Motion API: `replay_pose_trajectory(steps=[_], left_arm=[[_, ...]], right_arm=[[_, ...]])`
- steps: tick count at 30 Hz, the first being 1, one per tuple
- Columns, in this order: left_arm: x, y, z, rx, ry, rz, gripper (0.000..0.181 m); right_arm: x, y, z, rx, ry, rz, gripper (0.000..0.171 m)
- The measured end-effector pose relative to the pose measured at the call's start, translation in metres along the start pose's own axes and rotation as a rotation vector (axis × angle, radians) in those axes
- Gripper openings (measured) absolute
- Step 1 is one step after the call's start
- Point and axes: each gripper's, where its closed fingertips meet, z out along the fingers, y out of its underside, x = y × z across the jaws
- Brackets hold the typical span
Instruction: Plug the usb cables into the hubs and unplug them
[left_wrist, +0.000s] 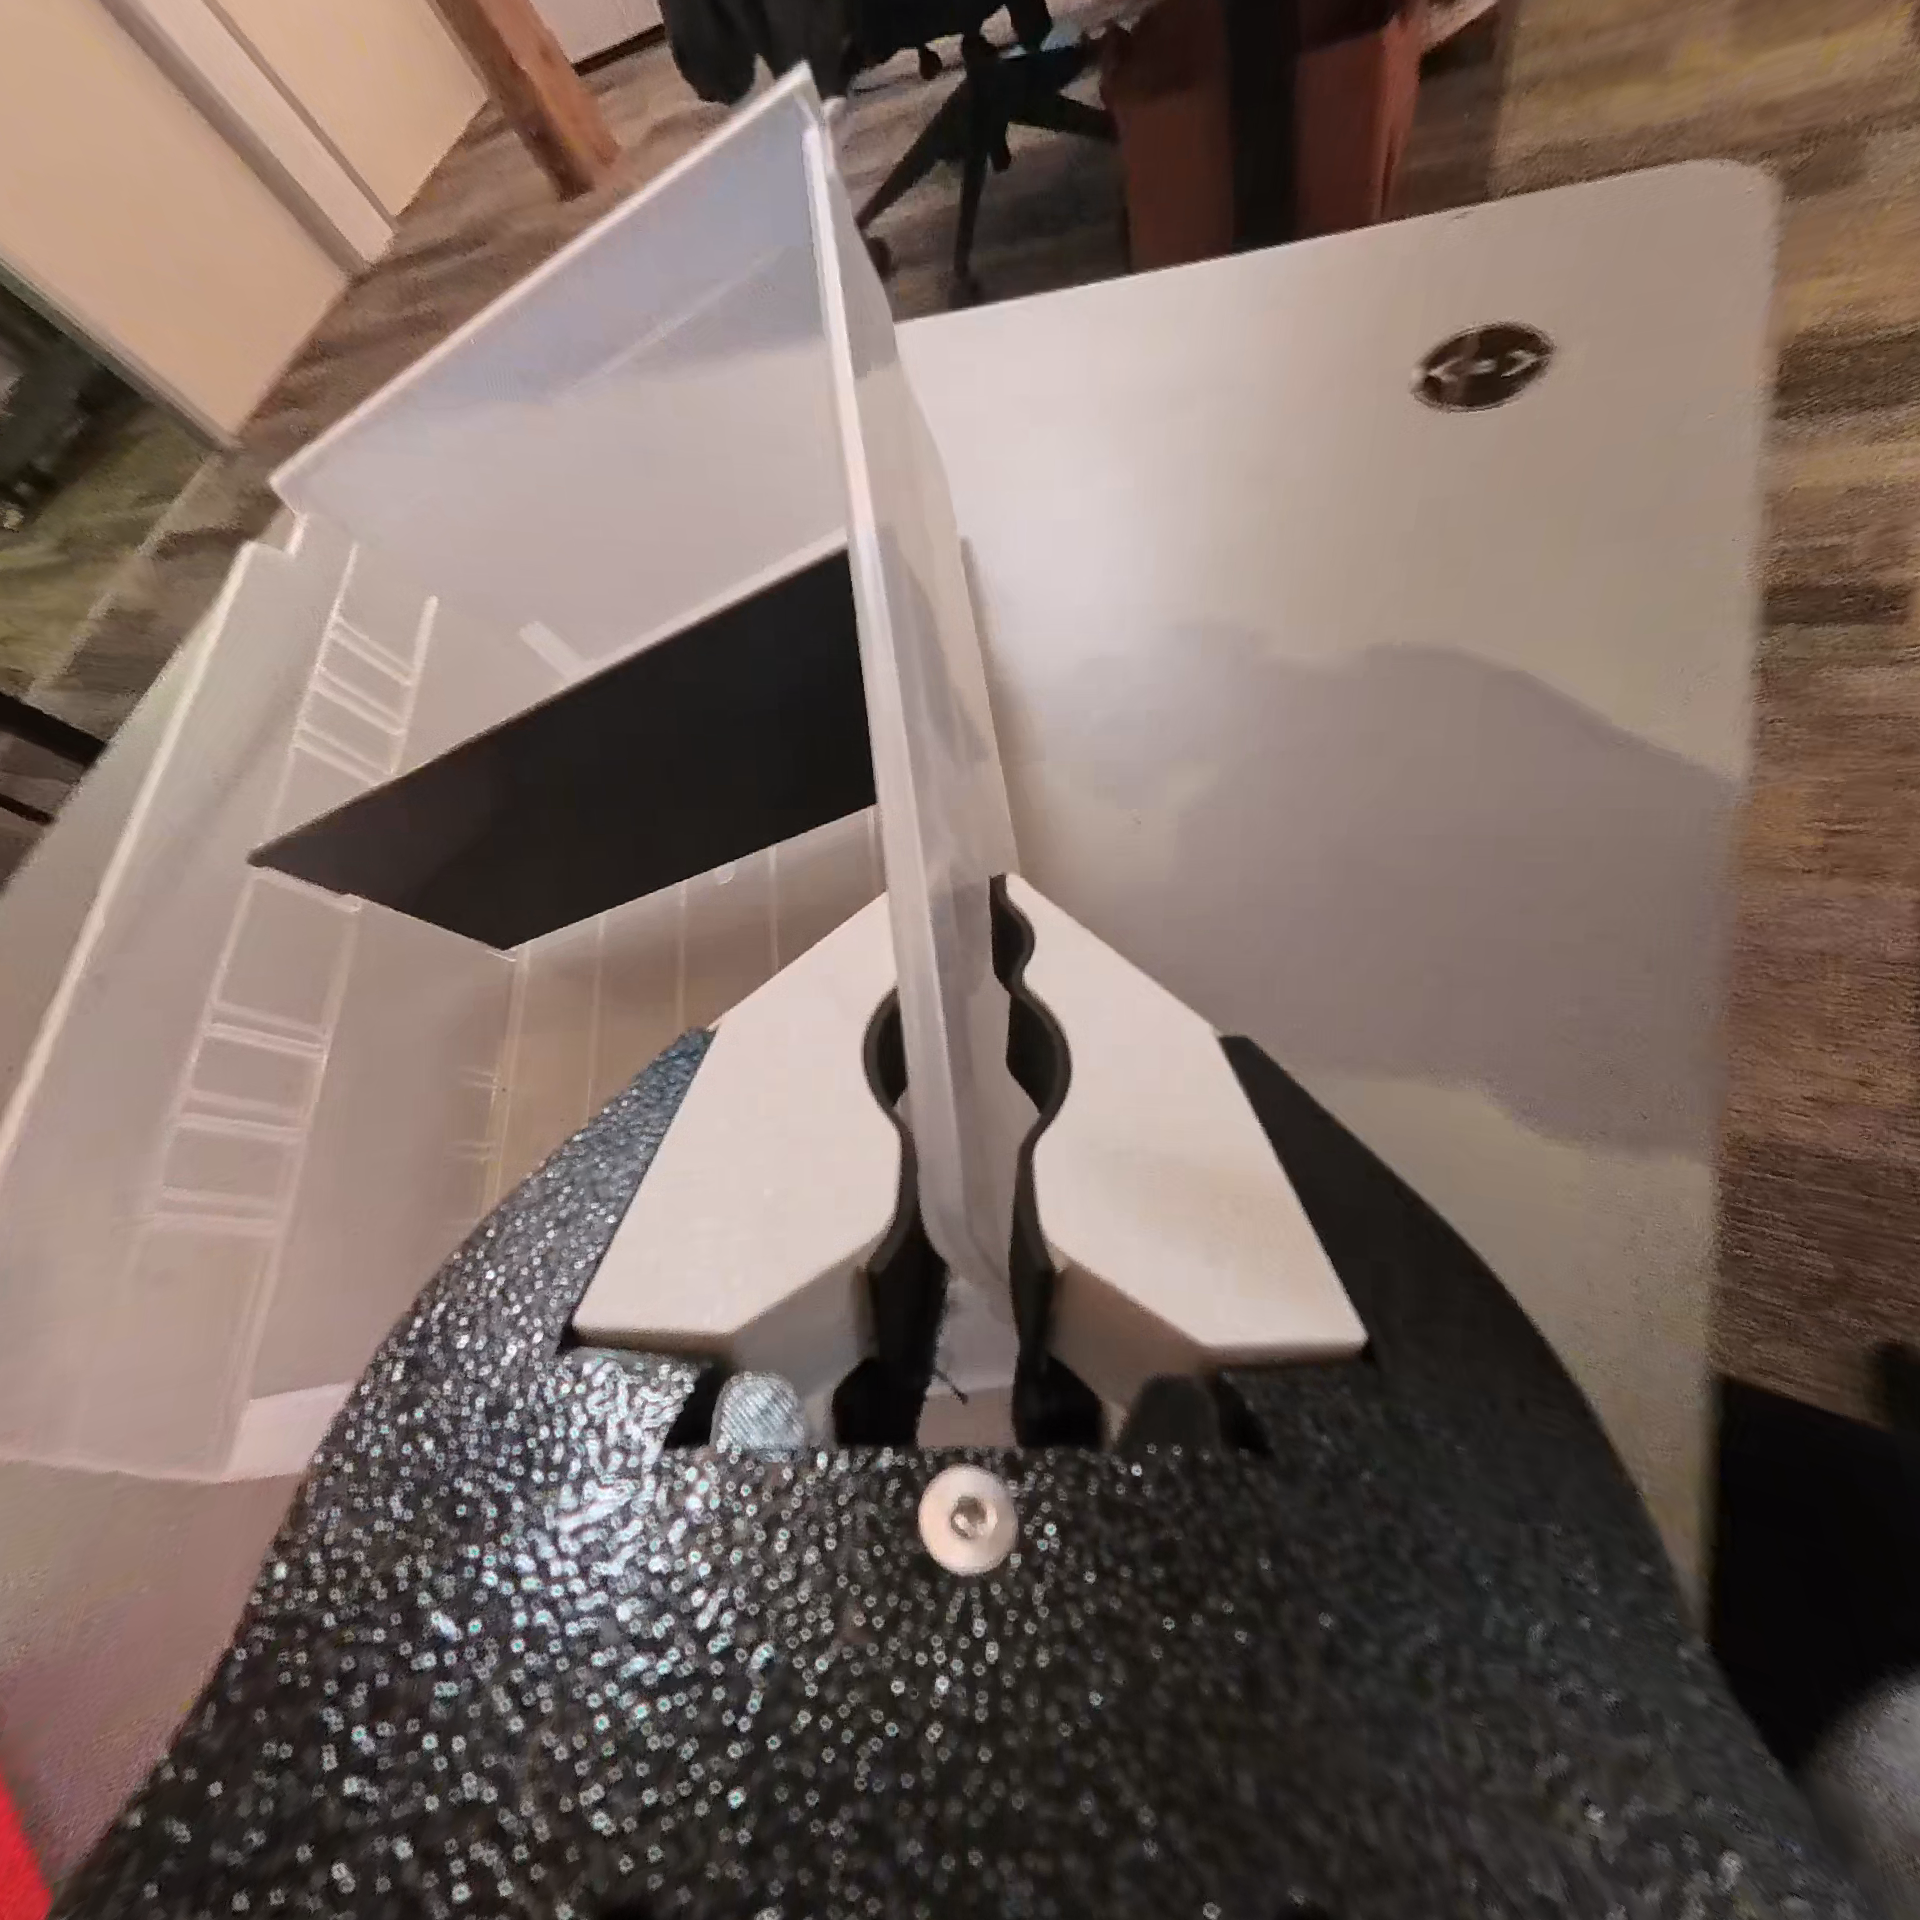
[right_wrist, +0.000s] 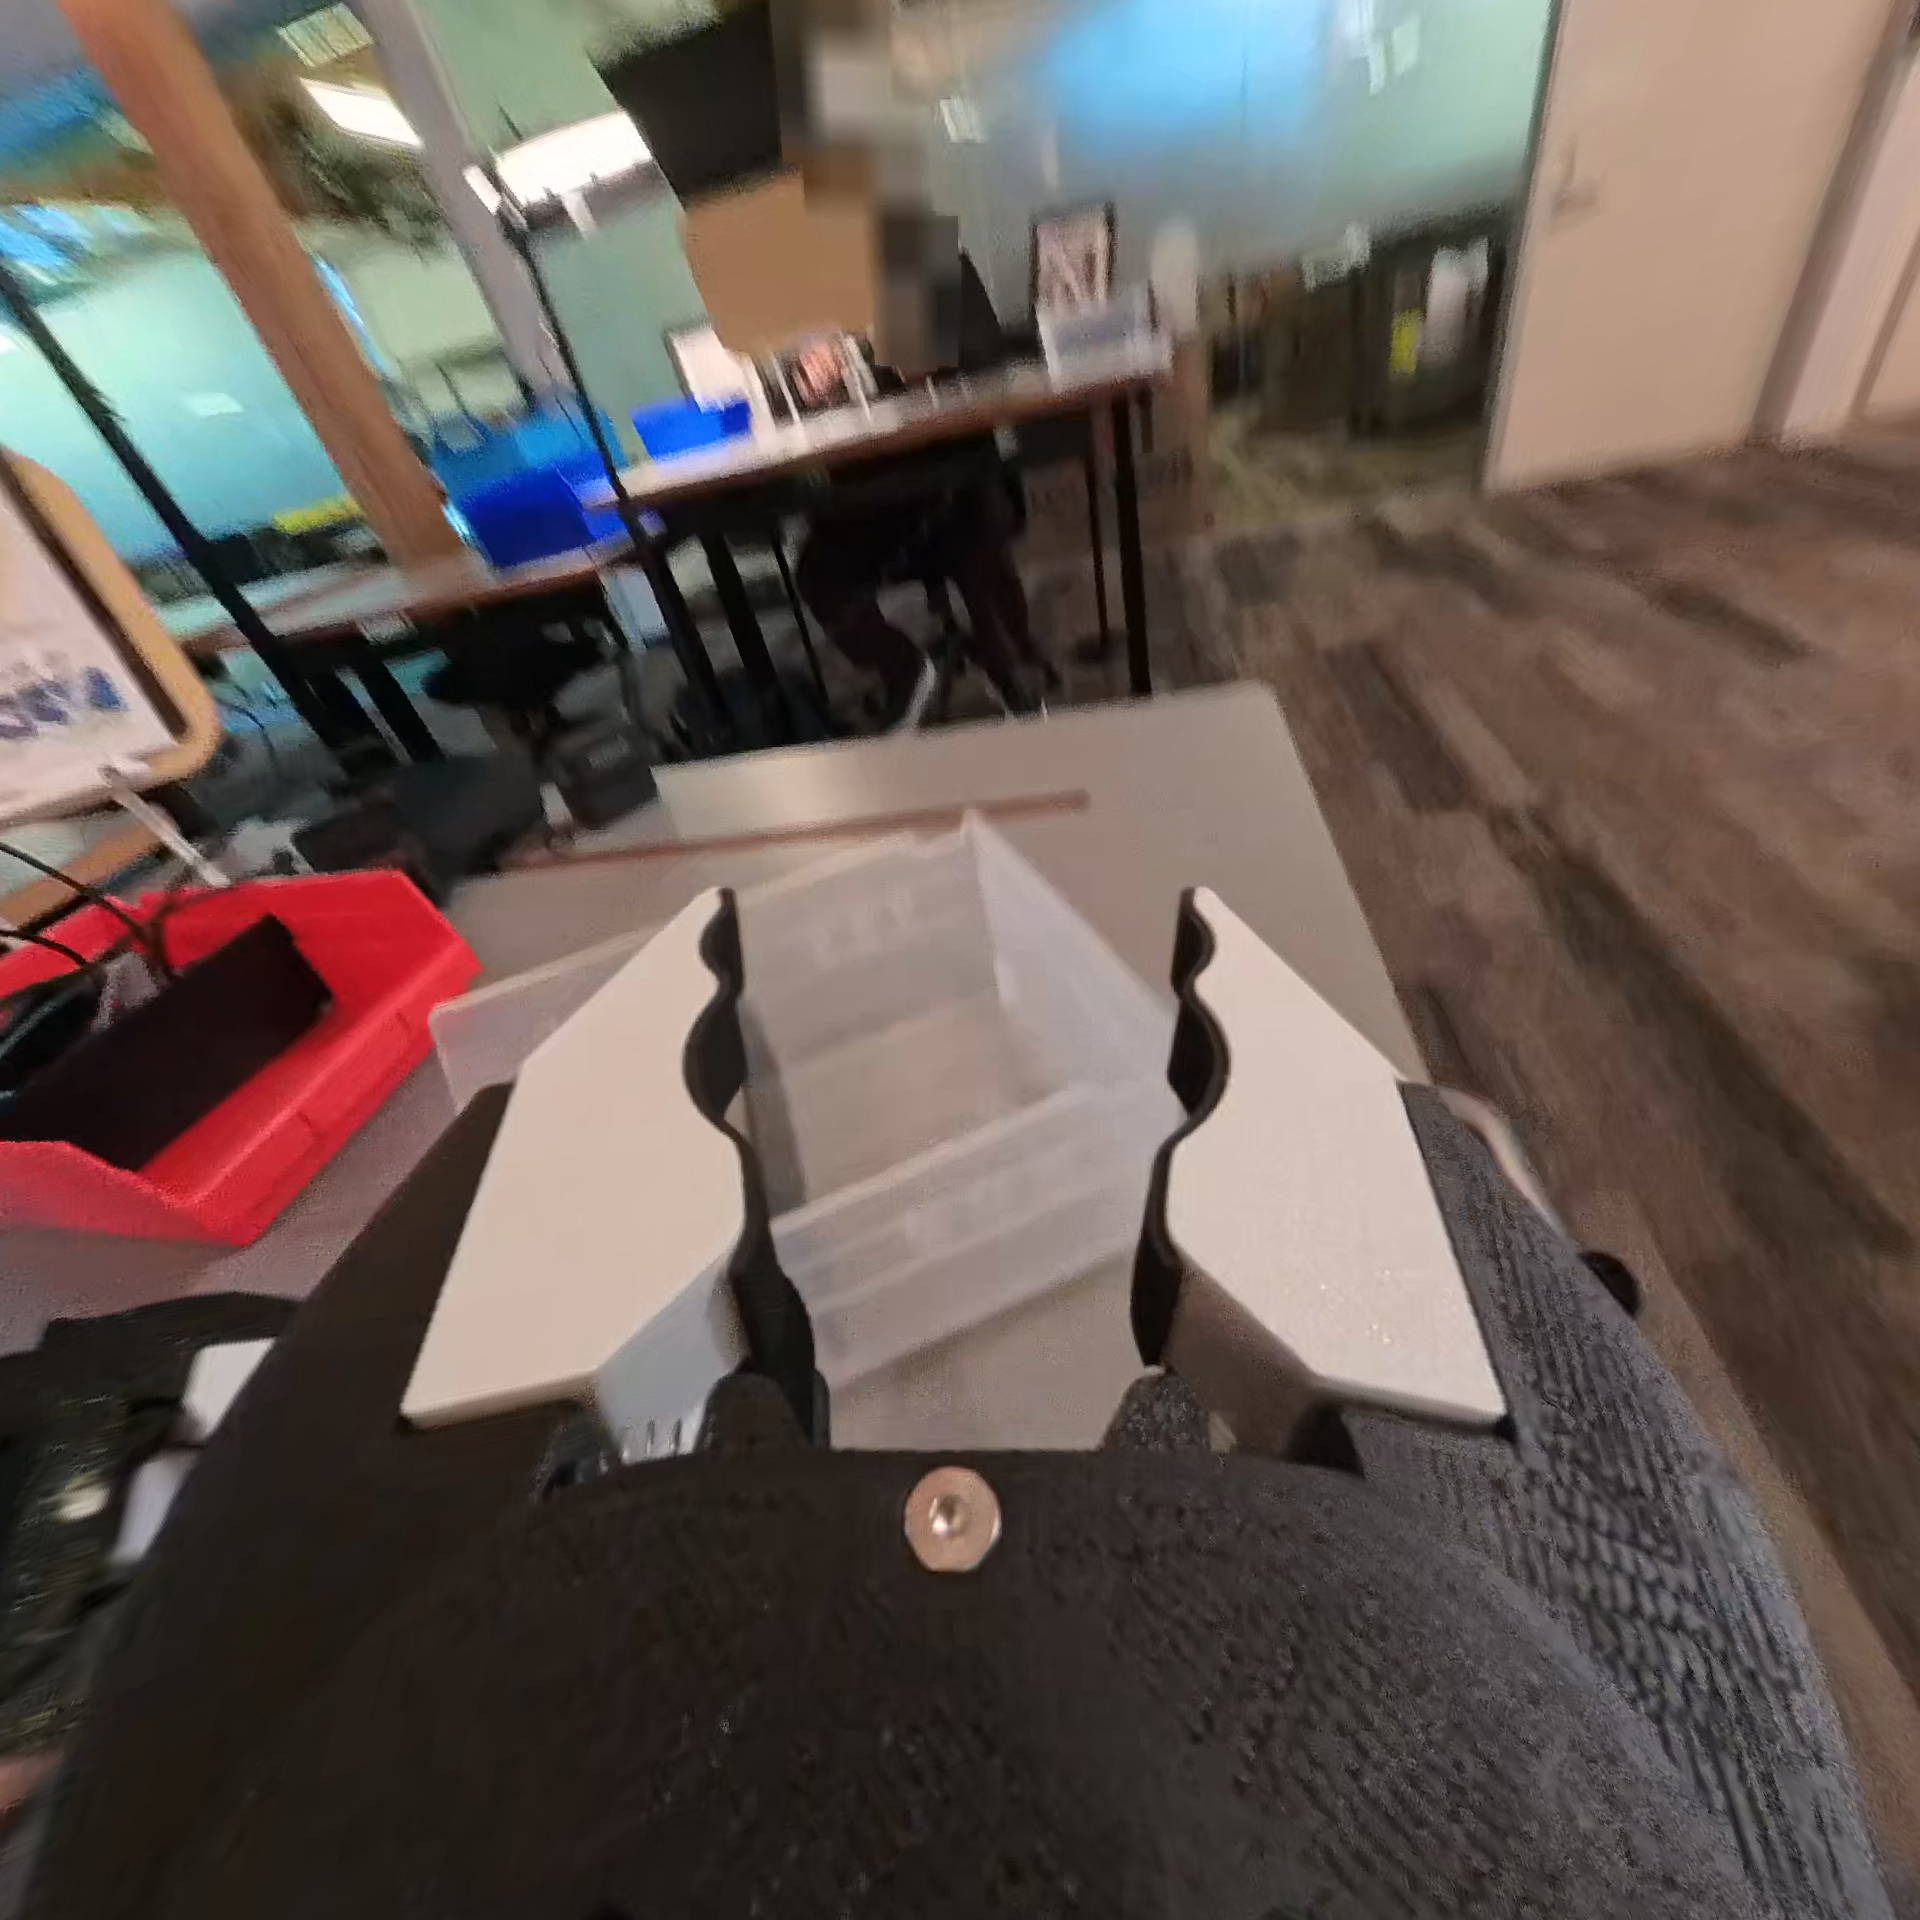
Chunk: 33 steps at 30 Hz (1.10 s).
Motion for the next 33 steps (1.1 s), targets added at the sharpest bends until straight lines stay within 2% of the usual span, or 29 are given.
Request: replay_pose_trajectory(steps=[3,6,7,10,11,12,14,16,19,23,24,26,28,31,33], left_arm=[[-0.005,-0.005,0.03,-0.008,-0.062,0.043,0.007],[-0.015,-0.02,0.046,0.067,-0.111,0.019,0.009],[-0.024,-0.025,0.047,0.097,-0.168,0.028,0.02],[-0.048,-0.023,0.037,0.085,-0.307,0.007,0.094],[-0.055,-0.021,0.027,0.096,-0.341,-0.013,0.109],[-0.063,-0.018,0.014,0.12,-0.376,-0.042,0.123],[-0.072,-0.008,-0.014,0.155,-0.368,-0.085,0.136],[-0.078,0.009,-0.042,0.152,-0.321,-0.111,0.138],[-0.124,0.047,-0.094,0.071,-0.47,-0.074,0.14],[-0.178,0.104,-0.154,-0.101,-0.561,-0.153,0.121],[-0.183,0.12,-0.16,-0.155,-0.527,-0.177,0.11],[-0.191,0.155,-0.165,-0.268,-0.471,-0.237,0.108],[-0.199,0.181,-0.173,-0.382,-0.461,-0.197,0.102],[-0.193,0.187,-0.177,-0.417,-0.394,-0.096,0.092],[-0.183,0.187,-0.18,-0.43,-0.337,-0.034,0.082]], right_arm=[[0.001,0.031,0.014,-0.171,0.016,0.068,0.085],[-0.001,0.055,0.026,-0.28,0.016,0.1,0.089],[-0.002,0.066,0.029,-0.332,0.013,0.103,0.094],[-0.015,0.092,0.041,-0.43,-0.054,0.094,0.125],[-0.018,0.1,0.043,-0.466,-0.069,0.098,0.135],[-0.019,0.109,0.046,-0.504,-0.069,0.105,0.138],[-0.02,0.122,0.052,-0.555,-0.057,0.113,0.144],[-0.016,0.135,0.059,-0.603,-0.008,0.073,0.144],[-0.007,0.154,0.062,-0.711,0.067,-0.044,0.146],[-0.015,0.156,0.065,-0.714,0.033,0.019,0.134],[-0.015,0.155,0.064,-0.719,0.025,0.021,0.124],[-0.009,0.154,0.061,-0.722,0.046,0.003,0.108],[-0.006,0.154,0.057,-0.723,0.023,0.003,0.101],[-0.006,0.154,0.049,-0.743,-0.029,0.081,0.075],[0.01,0.149,0.043,-0.734,0.037,0.054,0.074]])
